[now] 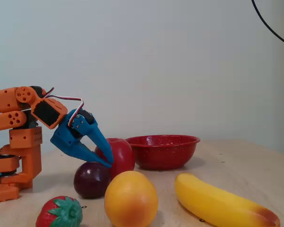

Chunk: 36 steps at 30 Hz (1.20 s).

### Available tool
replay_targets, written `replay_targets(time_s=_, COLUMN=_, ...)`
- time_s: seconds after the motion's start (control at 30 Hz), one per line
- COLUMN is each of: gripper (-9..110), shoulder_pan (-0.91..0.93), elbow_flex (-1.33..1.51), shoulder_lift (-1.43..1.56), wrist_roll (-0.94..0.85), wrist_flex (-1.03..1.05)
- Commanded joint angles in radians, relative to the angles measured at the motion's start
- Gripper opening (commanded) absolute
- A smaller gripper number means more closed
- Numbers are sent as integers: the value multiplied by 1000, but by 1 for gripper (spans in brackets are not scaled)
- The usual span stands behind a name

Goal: Put the peach in the red bowl.

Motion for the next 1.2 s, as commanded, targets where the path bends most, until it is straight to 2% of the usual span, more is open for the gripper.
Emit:
replay_targets(time_s=0.0, gripper=0, shoulder_pan=6, elbow_flex=8, shoulder_lift=14, wrist_roll=23, wrist_flex=-6)
replay_targets(time_s=0.8, gripper=0, shoulder_pan=-15, elbow_flex=8, shoulder_lift=2, wrist_roll=37, wrist_flex=-20)
replay_targets(time_s=1.17, gripper=0, shoulder_pan=-18, elbow_flex=-204, shoulder_lift=-144, wrist_roll=23, wrist_flex=31)
